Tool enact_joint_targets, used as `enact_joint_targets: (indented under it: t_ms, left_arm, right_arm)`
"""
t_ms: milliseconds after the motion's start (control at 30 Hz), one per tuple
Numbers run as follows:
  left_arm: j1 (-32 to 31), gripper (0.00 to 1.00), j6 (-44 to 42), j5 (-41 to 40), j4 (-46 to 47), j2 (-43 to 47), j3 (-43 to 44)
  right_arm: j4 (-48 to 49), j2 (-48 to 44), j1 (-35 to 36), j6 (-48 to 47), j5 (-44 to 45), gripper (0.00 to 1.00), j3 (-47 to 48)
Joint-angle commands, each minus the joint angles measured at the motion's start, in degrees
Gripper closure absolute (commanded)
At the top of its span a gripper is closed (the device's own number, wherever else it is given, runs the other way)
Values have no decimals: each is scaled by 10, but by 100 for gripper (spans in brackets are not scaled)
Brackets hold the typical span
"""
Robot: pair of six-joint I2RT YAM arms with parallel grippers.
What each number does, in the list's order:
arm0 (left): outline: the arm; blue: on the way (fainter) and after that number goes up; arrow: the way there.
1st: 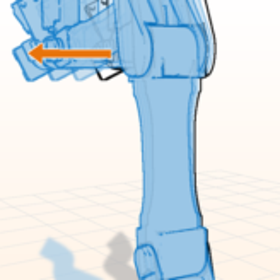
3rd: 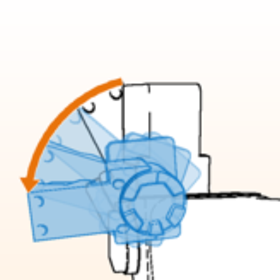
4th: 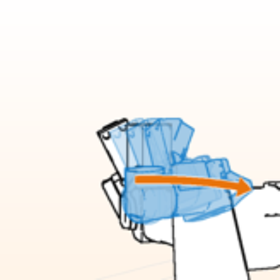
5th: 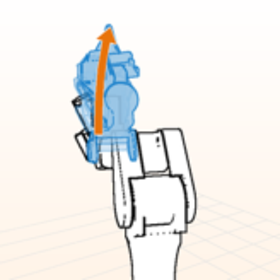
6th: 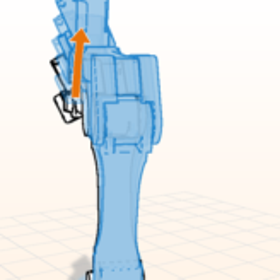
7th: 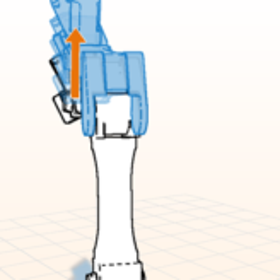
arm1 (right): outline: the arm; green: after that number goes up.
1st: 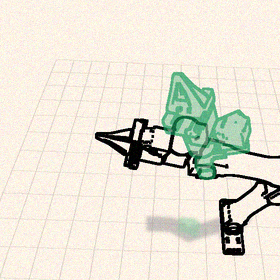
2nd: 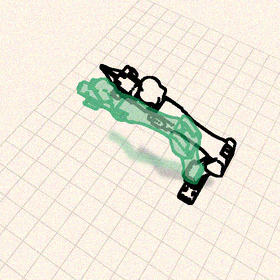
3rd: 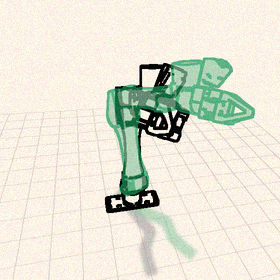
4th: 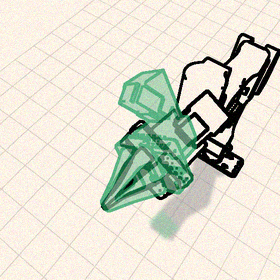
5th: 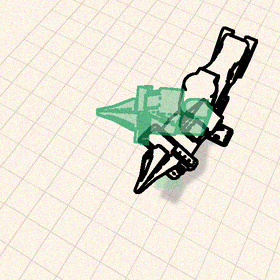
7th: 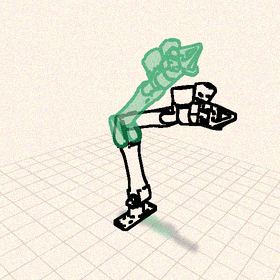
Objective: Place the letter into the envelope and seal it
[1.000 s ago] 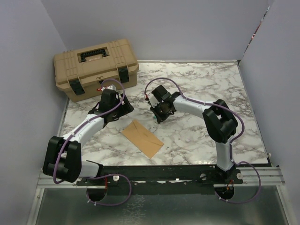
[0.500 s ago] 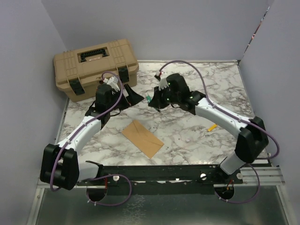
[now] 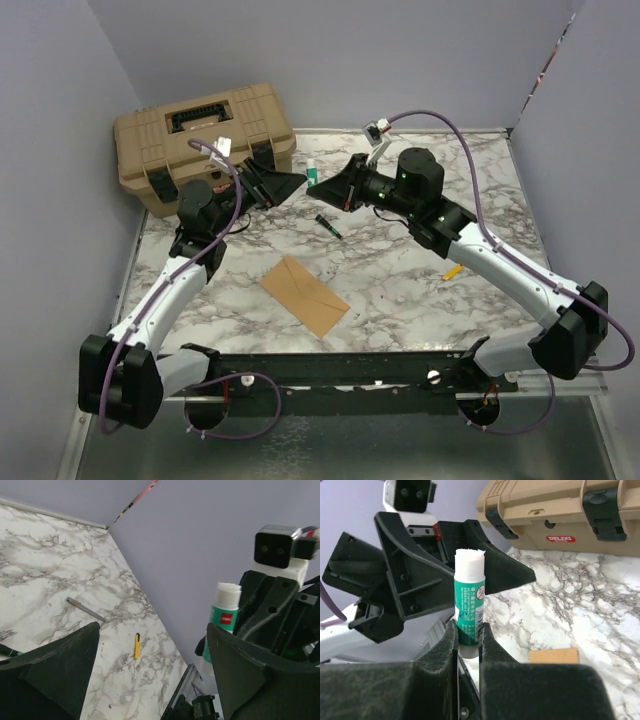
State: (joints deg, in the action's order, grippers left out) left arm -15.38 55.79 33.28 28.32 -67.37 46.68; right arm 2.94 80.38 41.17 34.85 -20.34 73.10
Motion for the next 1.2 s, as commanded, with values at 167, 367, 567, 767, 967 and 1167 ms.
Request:
enact_joint_targets:
  t_ms: [167,367,567,767,967,1167]
  left_arm:
    - [-5,9,10,-17,53,65,-13]
    - [-8,19,9,45,50,37,16]
    - [-8,46,-1,76,30,32,29]
    - [-8,61,3,94,28,32,20]
    - [-8,63,7,99,28,33,5]
    - [-8,69,20,119,27,30,2]
  right_arm:
    - [38,-21,-1,54,13,100,-38]
    - [52,1,-1,41,-62,100,-23]
    - [58,23,-1,36,-118,100,-9]
    - [64,26,0,34,-114,100,-9]
    - [95,26,-1,40,-125,100,-18]
    - [117,22,-1,32,-122,100,-29]
